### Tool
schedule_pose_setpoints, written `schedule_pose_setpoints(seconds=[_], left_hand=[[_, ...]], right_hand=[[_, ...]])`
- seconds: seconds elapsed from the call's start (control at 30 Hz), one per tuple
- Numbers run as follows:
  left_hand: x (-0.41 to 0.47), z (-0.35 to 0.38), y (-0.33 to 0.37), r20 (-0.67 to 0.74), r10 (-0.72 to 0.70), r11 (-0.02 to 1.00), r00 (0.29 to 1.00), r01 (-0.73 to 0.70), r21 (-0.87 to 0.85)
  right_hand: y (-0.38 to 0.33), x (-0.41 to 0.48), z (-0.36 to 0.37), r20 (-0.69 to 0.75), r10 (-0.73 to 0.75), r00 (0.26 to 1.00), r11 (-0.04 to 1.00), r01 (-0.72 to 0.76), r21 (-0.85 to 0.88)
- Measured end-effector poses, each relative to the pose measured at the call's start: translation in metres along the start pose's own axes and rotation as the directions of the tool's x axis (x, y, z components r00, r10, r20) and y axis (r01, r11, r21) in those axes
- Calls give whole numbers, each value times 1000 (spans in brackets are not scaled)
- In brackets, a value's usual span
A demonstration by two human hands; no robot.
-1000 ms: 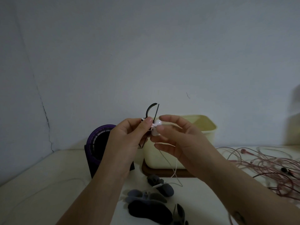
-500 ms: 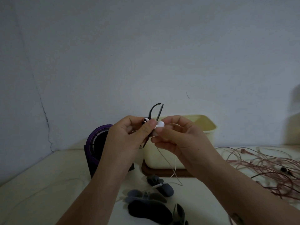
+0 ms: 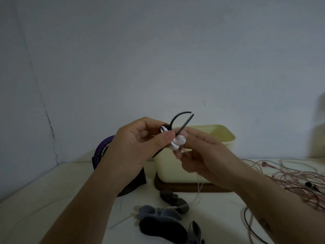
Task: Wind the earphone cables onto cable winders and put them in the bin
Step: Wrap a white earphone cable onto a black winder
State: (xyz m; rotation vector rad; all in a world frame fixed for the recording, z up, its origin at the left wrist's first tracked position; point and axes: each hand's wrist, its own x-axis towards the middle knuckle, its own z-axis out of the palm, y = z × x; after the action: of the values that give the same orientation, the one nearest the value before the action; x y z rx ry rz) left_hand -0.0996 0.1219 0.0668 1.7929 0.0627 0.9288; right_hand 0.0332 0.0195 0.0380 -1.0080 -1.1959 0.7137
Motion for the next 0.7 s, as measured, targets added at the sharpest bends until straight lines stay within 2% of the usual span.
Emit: schedule_pose_setpoints(seconds=[0.1, 0.2, 0.3, 0.43, 0.5, 0.7], left_hand=[[2, -1, -4, -26, -17, 1000, 1000, 17, -24], [4, 1, -11, -35, -73, 995, 997, 71, -70], [6, -1, -17, -10, -124, 986, 992, 122, -113], [7, -3, -23, 19, -203, 957, 979, 202, -209], [8, -2, -25, 16, -236, 932, 972, 231, -280], [6, 10, -29, -76, -278, 888, 957, 227, -400]], right_hand=[[5, 1, 1, -107, -166, 980, 949, 129, -288], [7, 0, 1, -144, -338, 930, 772, 187, -607], [11, -1, 1, -123, -380, 917, 669, 180, -721], [14, -2, 4, -151, -393, 907, 602, 129, -788], [15, -4, 7, -185, -410, 893, 613, 119, -781], [16, -7, 21, -384, -411, 827, 850, 195, -490]])
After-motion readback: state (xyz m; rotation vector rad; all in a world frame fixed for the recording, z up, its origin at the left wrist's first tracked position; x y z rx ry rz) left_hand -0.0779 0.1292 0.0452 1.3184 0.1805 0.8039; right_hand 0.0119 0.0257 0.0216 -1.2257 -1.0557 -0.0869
